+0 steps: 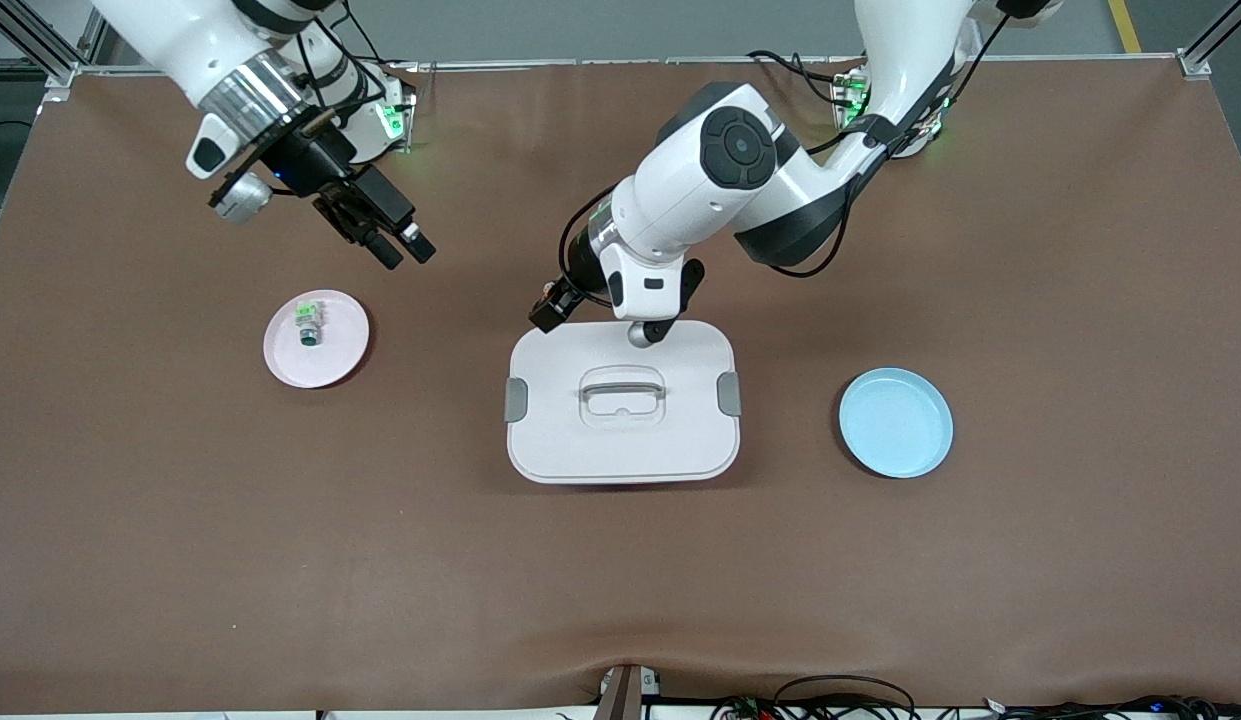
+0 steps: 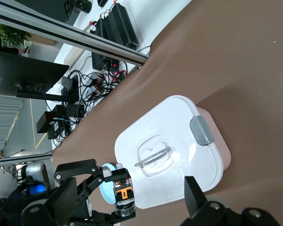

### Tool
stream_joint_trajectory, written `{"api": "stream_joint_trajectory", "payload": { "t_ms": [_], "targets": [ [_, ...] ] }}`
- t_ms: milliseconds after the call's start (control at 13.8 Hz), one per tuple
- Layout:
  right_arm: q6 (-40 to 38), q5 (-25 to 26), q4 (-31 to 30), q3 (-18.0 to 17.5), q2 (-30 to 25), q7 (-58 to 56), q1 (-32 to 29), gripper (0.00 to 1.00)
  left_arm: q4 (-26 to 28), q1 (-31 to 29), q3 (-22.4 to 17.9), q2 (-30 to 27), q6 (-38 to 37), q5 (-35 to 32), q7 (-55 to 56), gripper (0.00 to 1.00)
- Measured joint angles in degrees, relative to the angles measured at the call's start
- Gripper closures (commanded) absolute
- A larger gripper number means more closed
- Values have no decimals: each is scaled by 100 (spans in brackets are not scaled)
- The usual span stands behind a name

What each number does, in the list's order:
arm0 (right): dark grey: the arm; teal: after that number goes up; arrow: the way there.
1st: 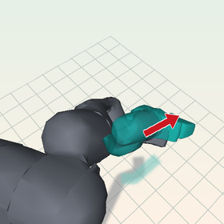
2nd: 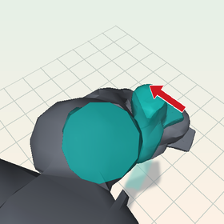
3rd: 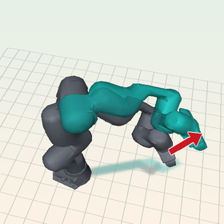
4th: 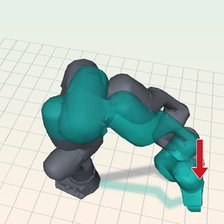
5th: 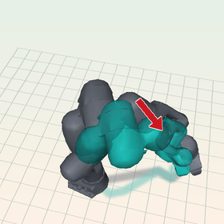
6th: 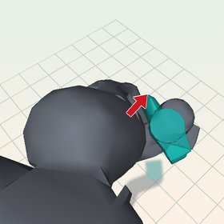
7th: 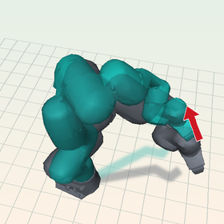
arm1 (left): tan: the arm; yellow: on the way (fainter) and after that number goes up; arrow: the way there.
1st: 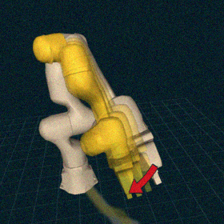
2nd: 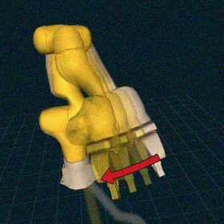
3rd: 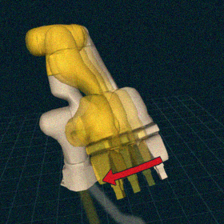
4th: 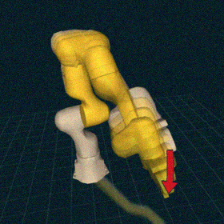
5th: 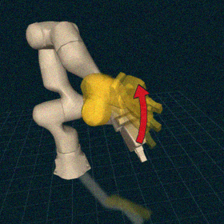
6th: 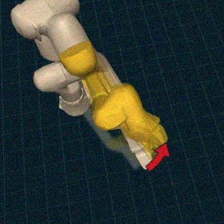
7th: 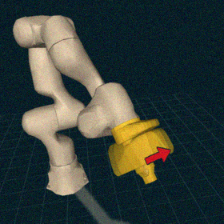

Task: Transfer orange switch to right arm and place
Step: 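Carry the switch over the white box while the right gripper approaches, then grasp the switch with the right gripper beside the left gripper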

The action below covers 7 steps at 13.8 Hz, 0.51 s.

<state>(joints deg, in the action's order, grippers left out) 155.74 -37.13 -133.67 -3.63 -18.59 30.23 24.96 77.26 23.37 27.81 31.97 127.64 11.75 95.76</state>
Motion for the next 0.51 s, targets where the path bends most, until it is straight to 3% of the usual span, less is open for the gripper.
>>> {"api": "stream_joint_trajectory", "payload": {
  "t_ms": [290, 507],
  "targets": [
    [1098, 0, -509, -22, 174, 106, 534, 0, -3, 0, -3, 46, 38, 0, 0, 100],
    [1793, 0, -555, -32, 650, 209, 898, 0, -19, -1, -22, 58, 203, 0, 0, 100]
  ]
}}
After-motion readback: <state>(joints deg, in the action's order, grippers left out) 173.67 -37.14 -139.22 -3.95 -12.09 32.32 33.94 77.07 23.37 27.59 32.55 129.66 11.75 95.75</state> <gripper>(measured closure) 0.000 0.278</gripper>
